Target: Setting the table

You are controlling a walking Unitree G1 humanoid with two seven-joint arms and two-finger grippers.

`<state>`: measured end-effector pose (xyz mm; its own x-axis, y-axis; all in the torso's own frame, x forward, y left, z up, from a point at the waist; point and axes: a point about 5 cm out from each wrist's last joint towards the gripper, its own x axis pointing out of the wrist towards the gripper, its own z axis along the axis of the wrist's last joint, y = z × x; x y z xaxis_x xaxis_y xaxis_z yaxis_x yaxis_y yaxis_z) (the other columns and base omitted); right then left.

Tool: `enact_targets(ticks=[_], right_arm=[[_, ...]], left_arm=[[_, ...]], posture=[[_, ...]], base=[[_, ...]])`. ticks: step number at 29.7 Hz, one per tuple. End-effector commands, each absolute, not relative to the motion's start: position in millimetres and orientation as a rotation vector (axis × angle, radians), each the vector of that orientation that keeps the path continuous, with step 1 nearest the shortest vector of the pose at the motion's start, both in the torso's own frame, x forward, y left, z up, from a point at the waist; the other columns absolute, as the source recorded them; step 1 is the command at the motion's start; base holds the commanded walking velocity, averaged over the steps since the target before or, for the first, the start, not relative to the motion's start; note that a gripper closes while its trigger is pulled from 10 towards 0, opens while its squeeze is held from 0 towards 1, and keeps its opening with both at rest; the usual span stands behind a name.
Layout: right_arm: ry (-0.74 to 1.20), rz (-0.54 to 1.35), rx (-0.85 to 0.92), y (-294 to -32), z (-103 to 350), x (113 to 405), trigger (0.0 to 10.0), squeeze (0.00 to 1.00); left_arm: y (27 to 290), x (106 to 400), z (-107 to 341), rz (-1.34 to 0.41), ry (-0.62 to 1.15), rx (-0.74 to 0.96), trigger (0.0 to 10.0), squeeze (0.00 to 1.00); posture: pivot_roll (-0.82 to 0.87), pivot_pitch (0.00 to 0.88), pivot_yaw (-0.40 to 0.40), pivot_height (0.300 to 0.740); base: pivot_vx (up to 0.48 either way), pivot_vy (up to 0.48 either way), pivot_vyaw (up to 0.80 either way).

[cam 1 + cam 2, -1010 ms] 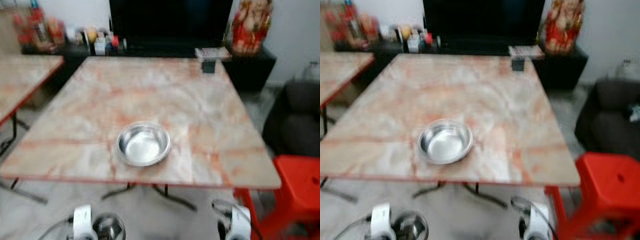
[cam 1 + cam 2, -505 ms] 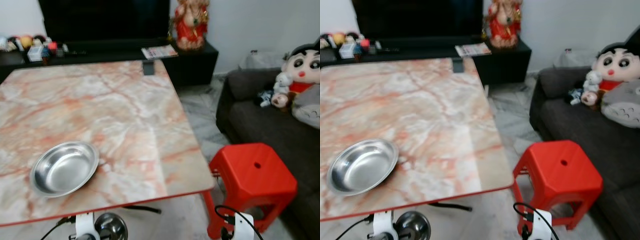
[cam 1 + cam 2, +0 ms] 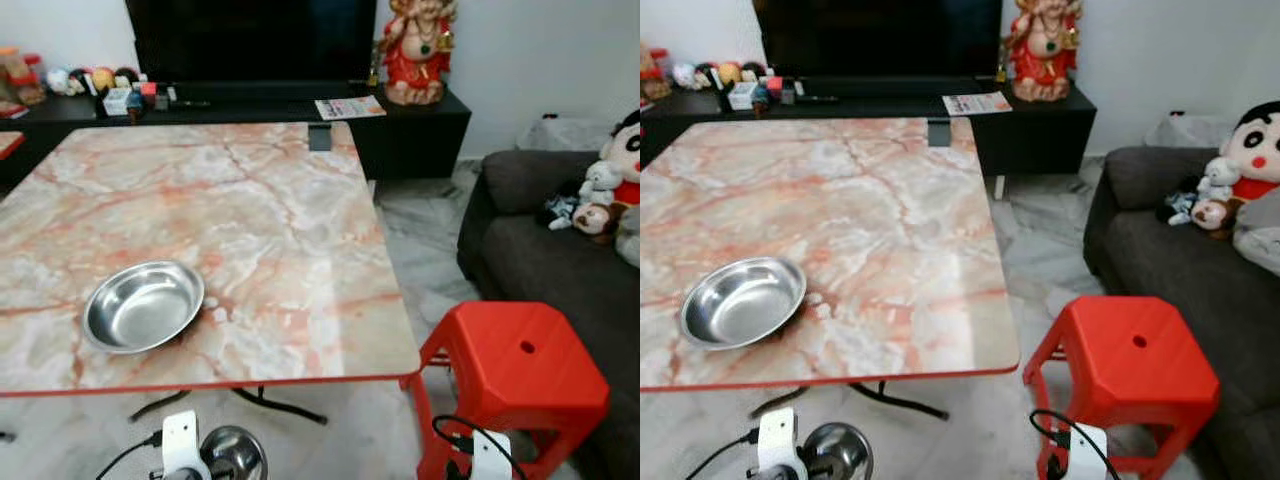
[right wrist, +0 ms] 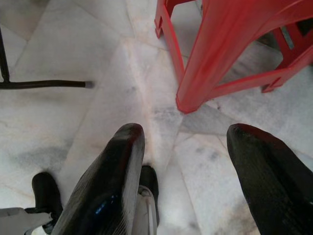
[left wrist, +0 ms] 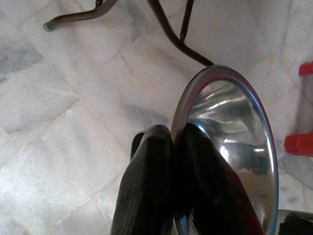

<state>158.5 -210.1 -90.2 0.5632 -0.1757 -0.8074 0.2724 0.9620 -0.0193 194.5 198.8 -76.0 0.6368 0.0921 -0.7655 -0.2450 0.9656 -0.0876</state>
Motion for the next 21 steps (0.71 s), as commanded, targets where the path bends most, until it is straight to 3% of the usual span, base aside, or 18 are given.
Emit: enact_targets(ticks=[1,16,21], right_arm=[[0.947,-0.269,0.112,-211.7,-90.7,156.9,10.0,0.00],[0.947,-0.265,0.112,-210.5,-90.8,157.4,10.0,0.00],[0.941,-0.261,0.087,-211.7,-89.9,158.4,10.0,0.00]], left_arm=[[198.8,195.1,-75.8,0.196,0.863,-0.194,10.0,0.00],[198.1,193.7,-77.0,0.176,0.888,-0.144,10.0,0.00],[198.1,194.0,-76.9,0.176,0.890,-0.129,10.0,0.00]], posture=[[-0.06,0.000,-0.027,0.740],[-0.06,0.000,-0.026,0.740],[-0.06,0.000,-0.028,0.740]], base=[[0.000,0.000,0.00],[0.000,0.000,0.00],[0.000,-0.412,0.00]])
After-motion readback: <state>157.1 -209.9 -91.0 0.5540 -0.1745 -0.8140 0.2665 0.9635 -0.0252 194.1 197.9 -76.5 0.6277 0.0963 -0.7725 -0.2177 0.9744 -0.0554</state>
